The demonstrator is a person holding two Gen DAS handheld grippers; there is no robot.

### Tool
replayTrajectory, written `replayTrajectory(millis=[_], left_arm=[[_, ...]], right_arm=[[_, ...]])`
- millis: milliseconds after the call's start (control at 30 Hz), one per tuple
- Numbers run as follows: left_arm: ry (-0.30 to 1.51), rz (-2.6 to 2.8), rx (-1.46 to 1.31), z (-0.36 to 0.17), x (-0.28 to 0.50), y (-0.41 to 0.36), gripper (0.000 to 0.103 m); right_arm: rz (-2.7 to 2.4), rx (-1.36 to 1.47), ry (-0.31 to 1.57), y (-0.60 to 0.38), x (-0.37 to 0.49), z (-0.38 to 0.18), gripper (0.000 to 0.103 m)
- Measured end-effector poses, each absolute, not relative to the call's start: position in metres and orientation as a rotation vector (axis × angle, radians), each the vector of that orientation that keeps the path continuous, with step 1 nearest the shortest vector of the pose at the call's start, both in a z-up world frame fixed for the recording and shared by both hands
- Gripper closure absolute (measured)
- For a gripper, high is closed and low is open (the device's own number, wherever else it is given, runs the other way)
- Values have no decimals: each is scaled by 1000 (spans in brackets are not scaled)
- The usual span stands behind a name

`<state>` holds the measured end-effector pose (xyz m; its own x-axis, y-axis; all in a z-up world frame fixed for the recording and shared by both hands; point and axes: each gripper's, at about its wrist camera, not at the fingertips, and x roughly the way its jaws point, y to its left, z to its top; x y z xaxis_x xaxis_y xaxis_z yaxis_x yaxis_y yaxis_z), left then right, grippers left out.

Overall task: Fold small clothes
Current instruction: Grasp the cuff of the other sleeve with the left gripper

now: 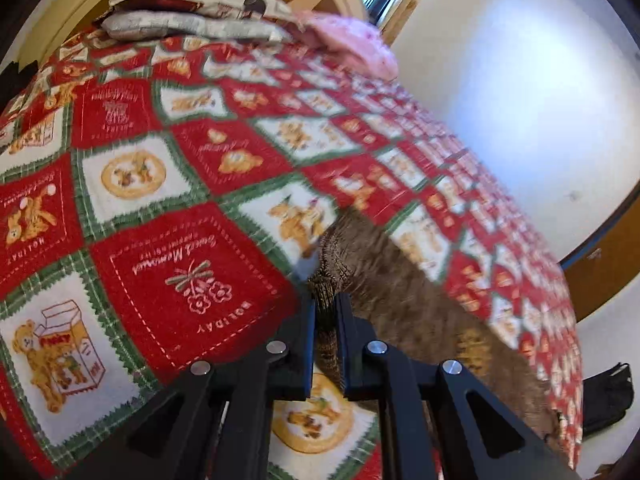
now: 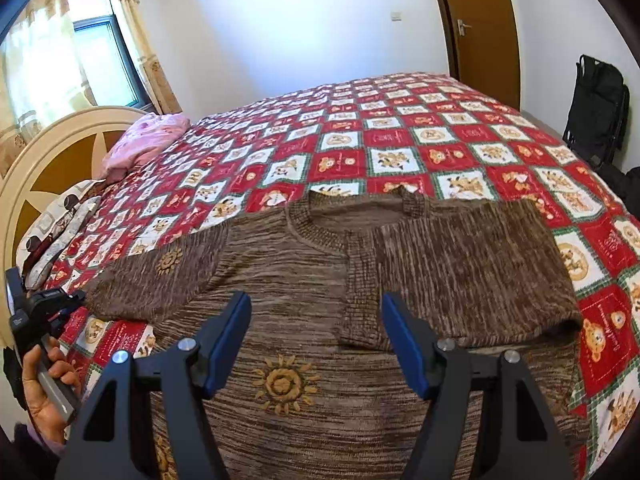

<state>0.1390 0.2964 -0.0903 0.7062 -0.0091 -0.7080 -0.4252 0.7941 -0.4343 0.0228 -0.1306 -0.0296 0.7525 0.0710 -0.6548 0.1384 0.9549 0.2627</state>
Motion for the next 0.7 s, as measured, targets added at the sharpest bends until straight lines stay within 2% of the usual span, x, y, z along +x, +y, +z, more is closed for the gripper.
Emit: replayTrajectory(millis=[367, 567, 700], left_arm=[[799, 272, -590, -104, 146, 299, 93], [767, 223, -521, -84, 146, 279, 95], [700, 156, -389, -47, 146, 237, 95]], right_arm=[[-35, 291, 733, -124, 23, -30, 31], [-43, 306, 729, -129, 19, -28, 31], [-72, 326, 721, -140, 15, -27, 31]])
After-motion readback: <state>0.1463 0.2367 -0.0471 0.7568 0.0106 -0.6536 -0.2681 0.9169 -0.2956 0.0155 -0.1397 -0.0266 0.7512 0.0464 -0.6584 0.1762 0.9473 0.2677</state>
